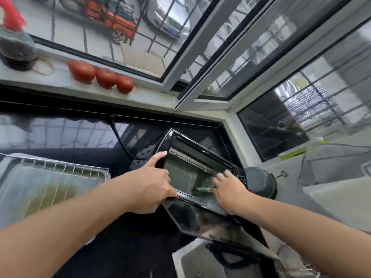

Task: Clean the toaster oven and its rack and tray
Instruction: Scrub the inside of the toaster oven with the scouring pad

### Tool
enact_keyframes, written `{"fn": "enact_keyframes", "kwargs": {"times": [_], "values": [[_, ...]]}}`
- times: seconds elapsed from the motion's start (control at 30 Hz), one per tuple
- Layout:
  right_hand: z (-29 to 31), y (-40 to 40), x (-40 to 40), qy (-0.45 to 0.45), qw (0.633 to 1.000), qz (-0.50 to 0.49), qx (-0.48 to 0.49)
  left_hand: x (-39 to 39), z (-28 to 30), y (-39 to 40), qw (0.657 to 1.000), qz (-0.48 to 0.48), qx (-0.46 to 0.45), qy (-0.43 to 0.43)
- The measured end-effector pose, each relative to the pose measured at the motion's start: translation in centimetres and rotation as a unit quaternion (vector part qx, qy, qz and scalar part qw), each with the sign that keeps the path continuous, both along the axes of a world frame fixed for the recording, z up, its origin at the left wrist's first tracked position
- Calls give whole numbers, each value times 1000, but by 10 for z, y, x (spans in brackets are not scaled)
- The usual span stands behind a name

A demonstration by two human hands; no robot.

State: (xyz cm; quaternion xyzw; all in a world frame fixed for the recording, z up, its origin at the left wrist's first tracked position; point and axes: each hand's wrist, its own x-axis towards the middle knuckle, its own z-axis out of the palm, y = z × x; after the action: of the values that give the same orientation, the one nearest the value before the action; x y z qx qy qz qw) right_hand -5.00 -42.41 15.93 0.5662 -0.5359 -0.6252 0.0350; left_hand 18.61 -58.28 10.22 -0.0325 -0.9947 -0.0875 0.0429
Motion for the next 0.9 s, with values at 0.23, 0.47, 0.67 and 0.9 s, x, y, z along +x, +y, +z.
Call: {"fn": "enact_keyframes", "kwargs": {"times": [0.23, 0.47, 0.67, 0.9], "values": [[-3, -3, -8, -45, 998, 14, 45, -2, 2, -4, 999, 7, 20, 25], [-52, -71, -13, -136, 944, -297, 48, 0, -3, -2, 998, 14, 29, 55], [-110, -99, -13, -138, 931, -329, 75, -4, -1, -3, 998, 24, 45, 41], [-148, -86, -21, -9, 957, -275, 96, -2, -5, 1, 996, 35, 52, 63]]}}
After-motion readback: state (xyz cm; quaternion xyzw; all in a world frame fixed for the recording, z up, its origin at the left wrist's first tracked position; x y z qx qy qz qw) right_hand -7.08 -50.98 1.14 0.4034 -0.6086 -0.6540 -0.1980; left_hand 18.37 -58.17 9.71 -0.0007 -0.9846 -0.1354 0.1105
